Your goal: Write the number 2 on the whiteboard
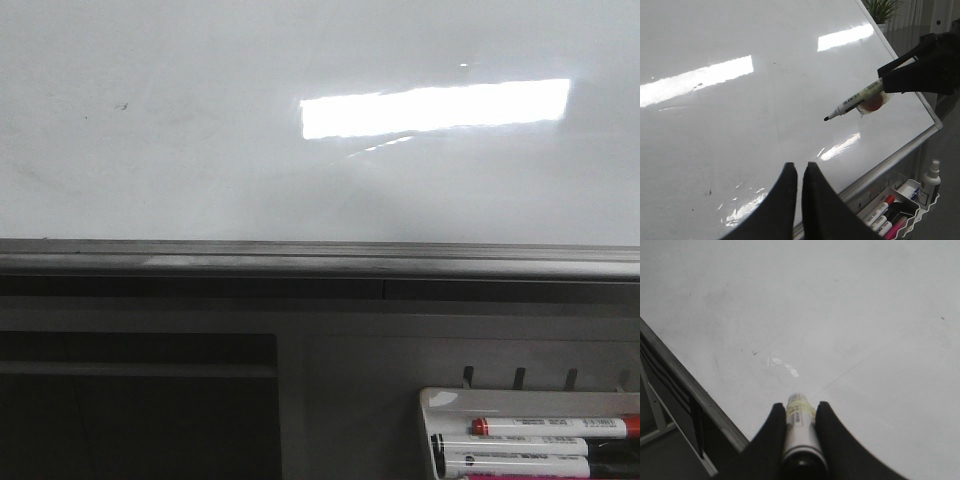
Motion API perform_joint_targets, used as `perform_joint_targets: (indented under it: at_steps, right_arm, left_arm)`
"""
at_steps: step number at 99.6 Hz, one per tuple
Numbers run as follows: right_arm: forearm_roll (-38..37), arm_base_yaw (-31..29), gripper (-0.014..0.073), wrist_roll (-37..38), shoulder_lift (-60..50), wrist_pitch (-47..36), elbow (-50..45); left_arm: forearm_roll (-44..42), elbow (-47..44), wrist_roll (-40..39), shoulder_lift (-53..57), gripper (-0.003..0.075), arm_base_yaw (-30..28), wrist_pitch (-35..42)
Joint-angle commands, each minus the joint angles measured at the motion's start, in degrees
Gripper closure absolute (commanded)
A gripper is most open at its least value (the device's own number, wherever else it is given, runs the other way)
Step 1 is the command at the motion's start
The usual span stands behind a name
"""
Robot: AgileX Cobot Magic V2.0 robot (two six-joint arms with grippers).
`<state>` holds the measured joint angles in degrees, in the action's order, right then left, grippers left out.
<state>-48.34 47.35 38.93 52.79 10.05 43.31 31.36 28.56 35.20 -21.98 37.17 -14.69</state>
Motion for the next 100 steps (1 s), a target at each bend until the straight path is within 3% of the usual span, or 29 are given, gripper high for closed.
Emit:
perform_joint_targets:
  at_steps: [1,25,50,64,81,100]
  right_arm:
    - [-1.5,-0.7,0.0671,-0.2,2.0,-5.1,1.6]
    - [-2.9,-0.8,0.0672,-0.3,10.5,-10.0,1.6]
    - [-7.1,-0.8,0.0672,-0.3,15.1,-10.0,4.3]
    - [-12.6,-1.1,0.0672,-0.3,16.1,-5.0,8.2]
    - [-12.4,-5.6,0.0672,-0.3,18.0,-6.0,9.7]
    - [-12.2,-6.5,0.0672,-0.2,18.6,-7.4,9.7]
  left_arm:
    - [1.2,1.5,-0.8,-0.3,0.0741,-0.2,4.6]
    - [1.3,1.5,-0.8,-0.3,0.0741,-0.2,4.2]
    - [3.3,1.5,-0.8,-0.3,0.0741,-0.2,3.1]
    - [3.3,1.4,-0.8,-0.3,0.0741,-0.2,3.1]
    - [3.4,0.4,-0.8,-0.3,0.0741,-0.2,3.4]
    - [3.7,-0.2,-0.8,-0.3,0.0741,-0.2,3.4]
